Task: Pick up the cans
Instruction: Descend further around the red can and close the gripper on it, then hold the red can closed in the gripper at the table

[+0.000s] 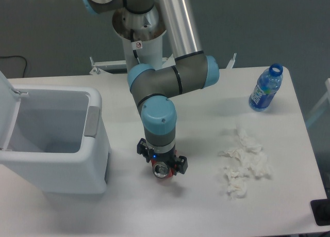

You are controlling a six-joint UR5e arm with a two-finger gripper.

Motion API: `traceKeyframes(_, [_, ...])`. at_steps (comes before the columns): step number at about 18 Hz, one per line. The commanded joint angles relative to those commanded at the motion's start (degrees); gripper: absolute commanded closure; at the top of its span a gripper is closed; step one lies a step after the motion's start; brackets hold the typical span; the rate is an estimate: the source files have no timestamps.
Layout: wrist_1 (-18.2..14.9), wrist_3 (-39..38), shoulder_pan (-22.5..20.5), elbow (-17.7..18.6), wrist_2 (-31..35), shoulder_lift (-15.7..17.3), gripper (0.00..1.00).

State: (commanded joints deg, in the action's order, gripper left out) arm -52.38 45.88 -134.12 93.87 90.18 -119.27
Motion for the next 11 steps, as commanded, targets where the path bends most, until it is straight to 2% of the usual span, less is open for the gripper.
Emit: traceKeyframes(11, [0.0, 0.1, 0.0, -0.7, 0.0, -1.1, 0.00])
